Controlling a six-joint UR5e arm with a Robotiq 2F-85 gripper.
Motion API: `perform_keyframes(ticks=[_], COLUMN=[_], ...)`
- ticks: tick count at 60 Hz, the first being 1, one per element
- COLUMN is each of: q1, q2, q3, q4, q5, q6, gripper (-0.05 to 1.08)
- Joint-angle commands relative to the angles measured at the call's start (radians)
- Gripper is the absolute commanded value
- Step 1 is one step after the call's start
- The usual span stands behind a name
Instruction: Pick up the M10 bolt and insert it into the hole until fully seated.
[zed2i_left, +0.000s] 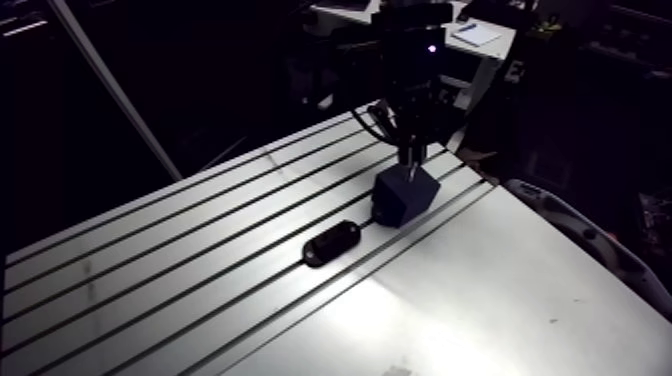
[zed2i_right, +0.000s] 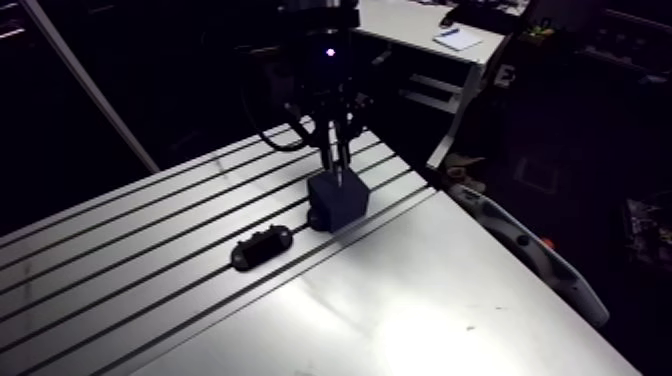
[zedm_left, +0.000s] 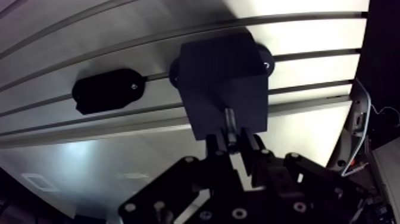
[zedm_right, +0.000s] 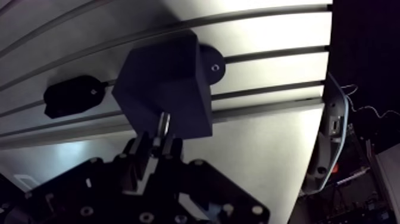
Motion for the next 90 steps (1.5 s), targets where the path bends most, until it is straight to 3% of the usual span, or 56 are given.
perform_keyframes(ticks=[1,15,19,20,21,22,23,24,25,26,28,46,53,57,68,70,79,86,90], q1=[0.000,0.000,0.000,0.000,0.000,0.000,0.000,0.000,0.000,0.000,0.000,0.002,0.020,0.026,0.033,0.049,0.093,0.186,0.204], q2=[-0.001,-0.001,-0.003,-0.003,-0.003,-0.003,-0.003,-0.004,-0.004,-0.004,-0.006,-0.023,-0.061,-0.109,-0.165,-0.201,-0.257,-0.279,-0.280], q3=[0.006,0.022,0.023,0.025,0.025,0.025,0.025,0.027,0.027,0.028,0.029,0.028,0.058,0.096,0.124,0.127,0.126,0.103,0.094], q4=[-0.006,-0.029,-0.034,-0.033,-0.033,-0.033,-0.033,-0.032,-0.032,-0.034,-0.035,-0.059,-0.152,-0.242,-0.266,-0.264,-0.249,-0.170,-0.157], q5=[-0.001,0.000,0.000,0.002,0.002,0.002,0.002,0.002,0.002,0.002,0.002,0.002,0.003,0.013,0.032,0.050,0.066,0.089,0.089], q6=[0.000,0.000,-0.001,-0.001,-0.001,-0.005,-0.005,-0.007,-0.007,-0.010,-0.011,-0.030,-0.056,-0.090,-0.105,-0.099,-0.068,0.011,0.026], gripper=[1.08,1.05,0.96,0.83,0.83,0.58,0.58,0.28,0.28,0.05,0.01,0.00,0.00,0.00,0.00,0.00,0.01,0.01,0.01])
